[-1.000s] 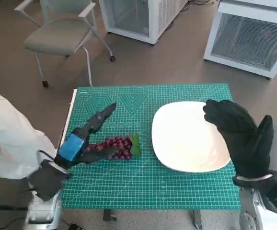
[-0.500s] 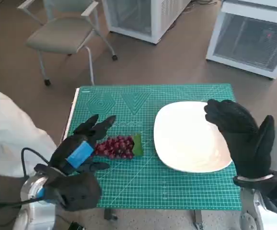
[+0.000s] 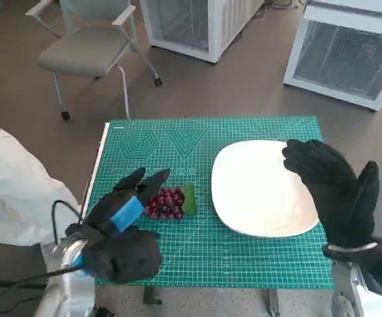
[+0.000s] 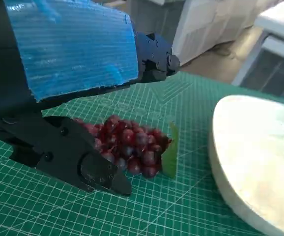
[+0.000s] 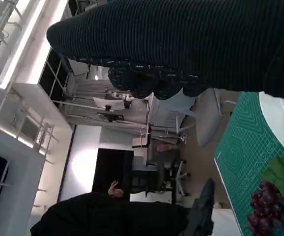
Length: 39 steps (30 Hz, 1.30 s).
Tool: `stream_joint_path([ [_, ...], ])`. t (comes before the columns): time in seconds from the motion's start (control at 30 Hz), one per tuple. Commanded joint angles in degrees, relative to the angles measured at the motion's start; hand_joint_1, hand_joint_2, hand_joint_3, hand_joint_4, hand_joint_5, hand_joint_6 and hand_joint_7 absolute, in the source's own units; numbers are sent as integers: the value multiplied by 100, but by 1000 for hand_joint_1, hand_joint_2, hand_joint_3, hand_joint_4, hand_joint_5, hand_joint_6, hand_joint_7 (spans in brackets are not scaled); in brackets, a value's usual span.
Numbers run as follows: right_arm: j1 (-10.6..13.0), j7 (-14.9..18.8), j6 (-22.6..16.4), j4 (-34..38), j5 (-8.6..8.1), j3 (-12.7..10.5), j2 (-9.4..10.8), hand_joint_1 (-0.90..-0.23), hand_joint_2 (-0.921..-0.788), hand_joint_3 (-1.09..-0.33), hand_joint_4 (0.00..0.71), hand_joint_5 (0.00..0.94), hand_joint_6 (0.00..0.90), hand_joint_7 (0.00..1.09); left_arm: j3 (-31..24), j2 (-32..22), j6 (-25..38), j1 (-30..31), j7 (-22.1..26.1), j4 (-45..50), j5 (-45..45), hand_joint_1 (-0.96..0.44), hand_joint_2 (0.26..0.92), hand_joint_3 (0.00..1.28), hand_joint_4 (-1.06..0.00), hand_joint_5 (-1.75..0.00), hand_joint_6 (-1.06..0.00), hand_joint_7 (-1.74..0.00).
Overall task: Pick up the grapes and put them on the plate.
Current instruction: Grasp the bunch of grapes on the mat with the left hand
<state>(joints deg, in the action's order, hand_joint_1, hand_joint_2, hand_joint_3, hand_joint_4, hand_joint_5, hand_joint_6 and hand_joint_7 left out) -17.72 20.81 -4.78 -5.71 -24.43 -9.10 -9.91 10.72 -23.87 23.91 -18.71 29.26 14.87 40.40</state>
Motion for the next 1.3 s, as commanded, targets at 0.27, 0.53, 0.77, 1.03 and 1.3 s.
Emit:
stream_joint_path([
  [0.27,128,-45,126,16,-8,-61,-2,-357,-921,-612,403,798,233,992,710,228,163,-939,-353,-1575,363,-55,727,1,-46,-6,-215,-10],
  [0.53,161,-81,157,-55,3,-58,16,-359,-921,-598,402,801,245,998,1140,476,152,-1654,-674,-3005,497,-57,729,2,-49,-3,-227,-10],
  [0.77,206,-94,157,-98,19,-56,30,-359,-921,-597,401,802,246,997,1437,753,3,-2306,-972,-4449,465,-59,737,5,-47,-1,-237,-9],
  [1.03,248,-123,171,-152,35,-54,34,-360,-921,-597,401,804,246,996,1634,947,-187,-2766,-1172,-5627,376,-73,751,9,-63,-6,-237,-5],
  [1.3,274,-136,197,-217,36,-61,11,-361,-921,-596,401,807,245,996,1691,1006,-214,-2908,-1223,-6021,302,-68,771,15,-84,-11,-258,-12],
])
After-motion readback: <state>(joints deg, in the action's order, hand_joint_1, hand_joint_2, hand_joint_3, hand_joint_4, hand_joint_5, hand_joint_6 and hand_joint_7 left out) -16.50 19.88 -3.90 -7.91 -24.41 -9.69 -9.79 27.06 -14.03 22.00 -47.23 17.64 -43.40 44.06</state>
